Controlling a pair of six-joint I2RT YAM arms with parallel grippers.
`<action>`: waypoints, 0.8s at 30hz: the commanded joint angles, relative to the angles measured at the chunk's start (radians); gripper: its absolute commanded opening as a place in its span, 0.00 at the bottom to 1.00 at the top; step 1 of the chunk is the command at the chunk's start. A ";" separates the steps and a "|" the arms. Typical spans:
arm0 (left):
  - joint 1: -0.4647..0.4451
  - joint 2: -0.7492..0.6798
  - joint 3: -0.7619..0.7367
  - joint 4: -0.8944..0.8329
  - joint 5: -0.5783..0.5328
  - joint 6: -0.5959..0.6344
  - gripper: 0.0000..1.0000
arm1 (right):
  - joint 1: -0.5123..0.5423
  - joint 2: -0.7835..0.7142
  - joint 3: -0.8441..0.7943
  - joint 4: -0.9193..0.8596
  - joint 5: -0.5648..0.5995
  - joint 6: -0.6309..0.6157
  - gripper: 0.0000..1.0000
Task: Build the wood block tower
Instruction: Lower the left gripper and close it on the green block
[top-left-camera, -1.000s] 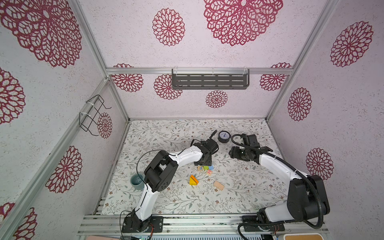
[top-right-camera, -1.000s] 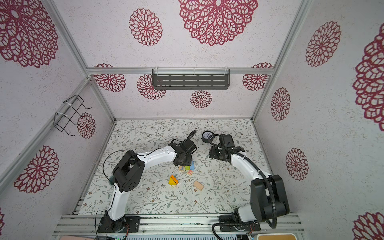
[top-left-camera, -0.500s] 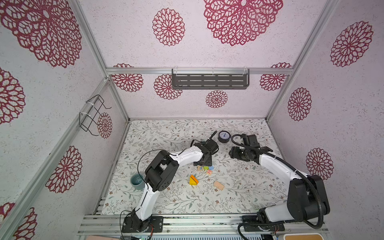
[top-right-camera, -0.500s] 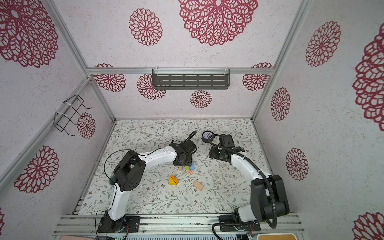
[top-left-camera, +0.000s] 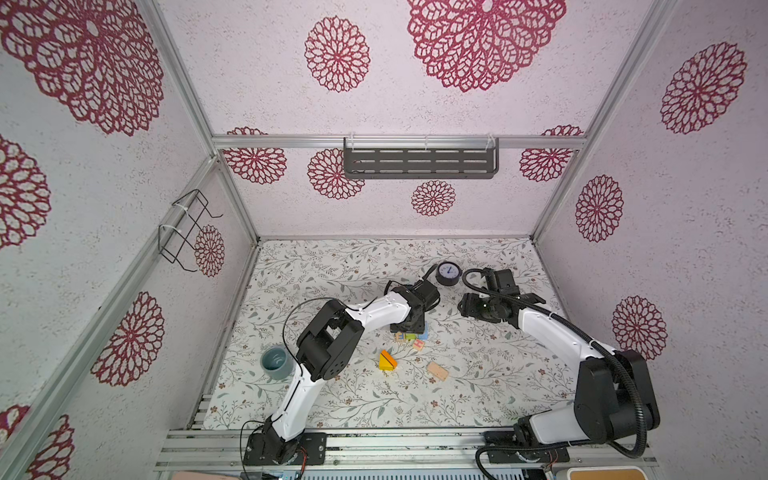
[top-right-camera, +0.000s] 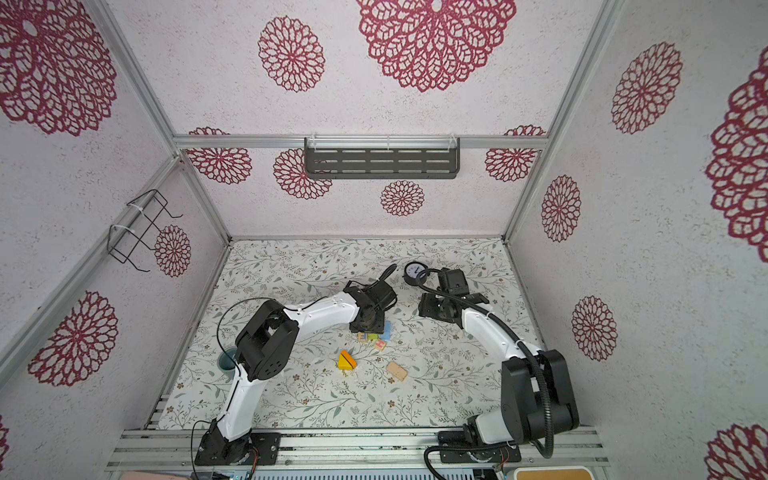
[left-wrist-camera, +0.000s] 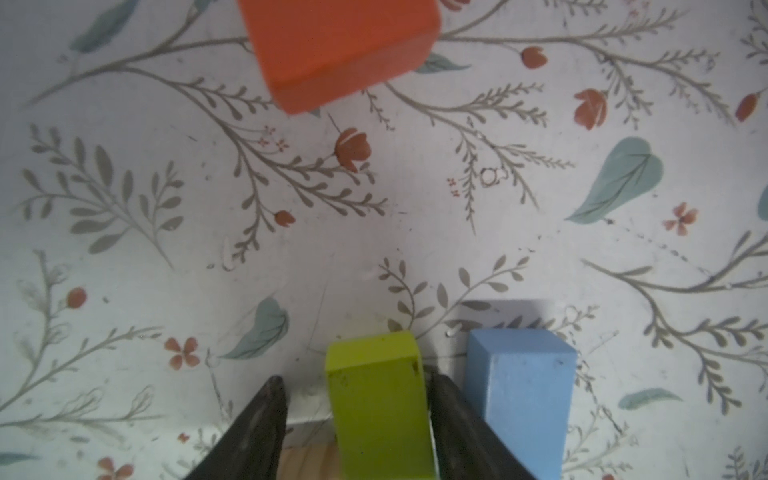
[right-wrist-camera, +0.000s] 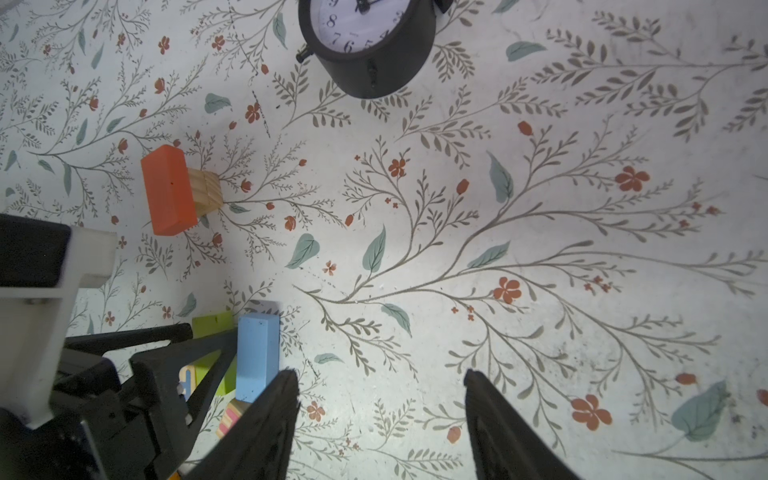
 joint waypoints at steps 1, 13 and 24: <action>-0.008 -0.002 -0.002 -0.015 -0.020 -0.009 0.50 | -0.005 -0.043 0.003 0.011 -0.008 0.011 0.67; -0.008 -0.027 -0.003 -0.029 -0.033 -0.001 0.37 | -0.005 -0.039 0.000 0.013 -0.015 0.011 0.67; 0.061 -0.185 -0.007 -0.131 -0.077 0.115 0.37 | -0.006 -0.036 0.004 0.014 -0.026 0.009 0.67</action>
